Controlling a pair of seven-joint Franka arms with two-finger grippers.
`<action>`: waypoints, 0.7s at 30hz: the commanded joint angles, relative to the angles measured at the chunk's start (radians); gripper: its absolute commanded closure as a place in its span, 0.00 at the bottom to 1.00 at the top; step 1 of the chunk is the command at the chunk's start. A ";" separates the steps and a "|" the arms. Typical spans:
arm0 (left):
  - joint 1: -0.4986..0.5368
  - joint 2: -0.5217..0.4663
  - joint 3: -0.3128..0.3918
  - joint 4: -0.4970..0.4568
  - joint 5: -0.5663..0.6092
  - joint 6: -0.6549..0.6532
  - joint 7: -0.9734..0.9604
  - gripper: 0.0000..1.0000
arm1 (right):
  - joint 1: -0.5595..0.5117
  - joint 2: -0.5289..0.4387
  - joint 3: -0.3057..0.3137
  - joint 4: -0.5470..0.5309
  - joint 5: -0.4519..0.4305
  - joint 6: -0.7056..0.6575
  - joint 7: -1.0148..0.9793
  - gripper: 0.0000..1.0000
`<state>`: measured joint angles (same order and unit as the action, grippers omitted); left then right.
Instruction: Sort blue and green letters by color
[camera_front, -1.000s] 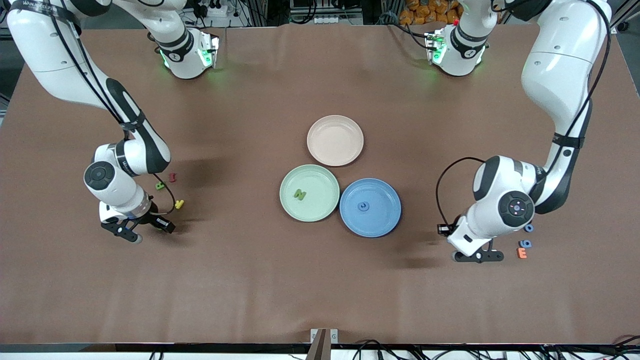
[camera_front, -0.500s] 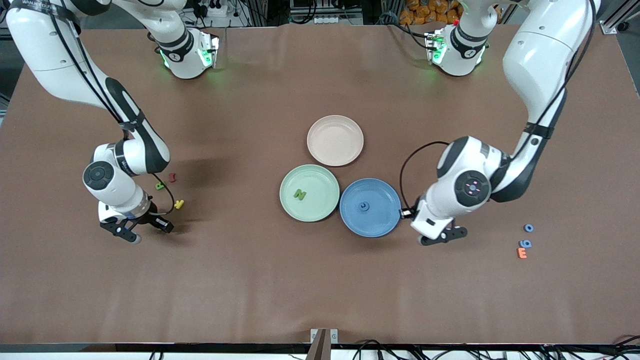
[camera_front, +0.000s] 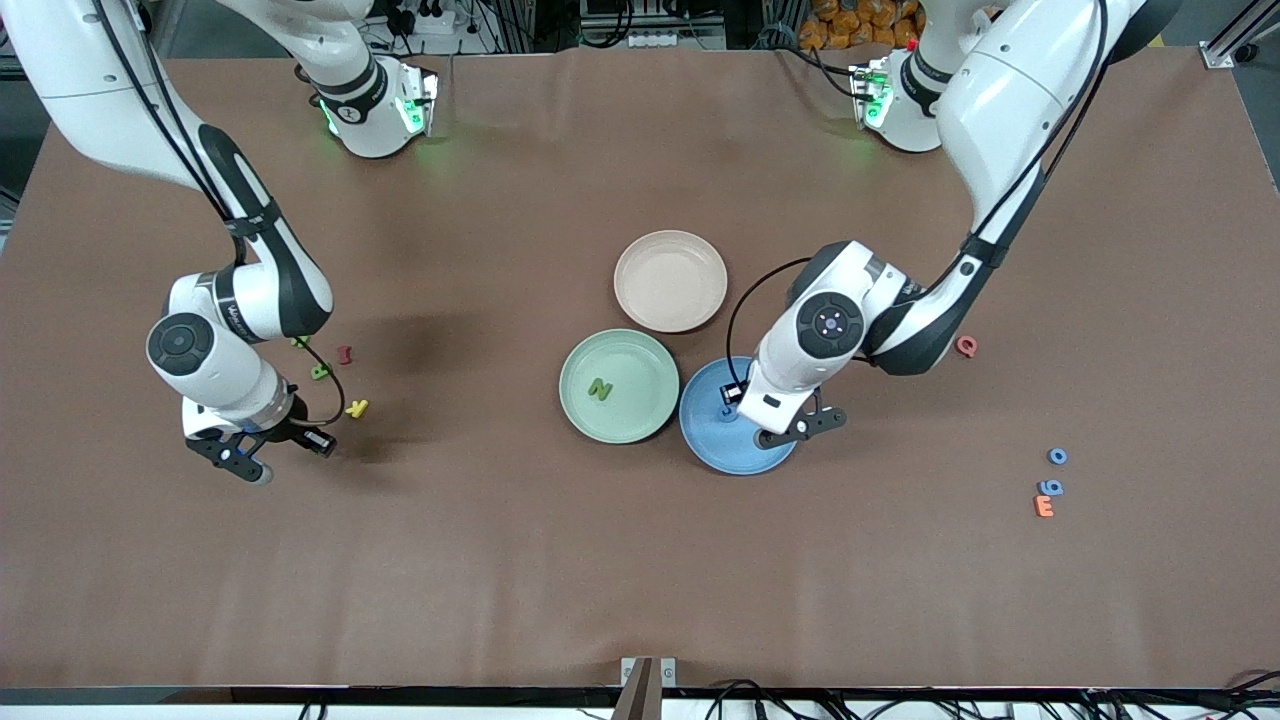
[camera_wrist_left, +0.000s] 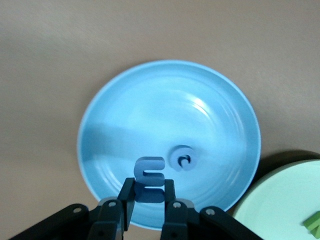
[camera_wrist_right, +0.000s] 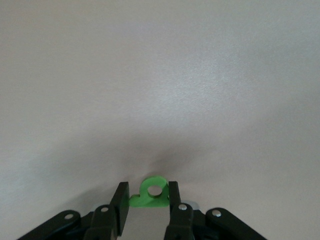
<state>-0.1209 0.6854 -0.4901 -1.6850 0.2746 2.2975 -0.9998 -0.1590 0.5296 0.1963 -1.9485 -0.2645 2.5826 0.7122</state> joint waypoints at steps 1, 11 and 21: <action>0.006 -0.014 0.004 -0.041 0.049 0.046 -0.040 1.00 | 0.059 -0.014 0.029 0.029 0.062 -0.036 0.099 0.81; 0.024 -0.021 0.005 -0.041 0.052 0.039 0.056 0.00 | 0.254 -0.002 0.046 0.108 0.077 -0.088 0.380 0.81; 0.110 -0.061 -0.004 -0.041 0.049 -0.043 0.236 0.00 | 0.395 0.041 0.095 0.155 0.077 -0.090 0.636 0.81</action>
<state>-0.0625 0.6697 -0.4825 -1.7083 0.3026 2.3040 -0.8390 0.2057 0.5333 0.2608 -1.8386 -0.1984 2.5053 1.2448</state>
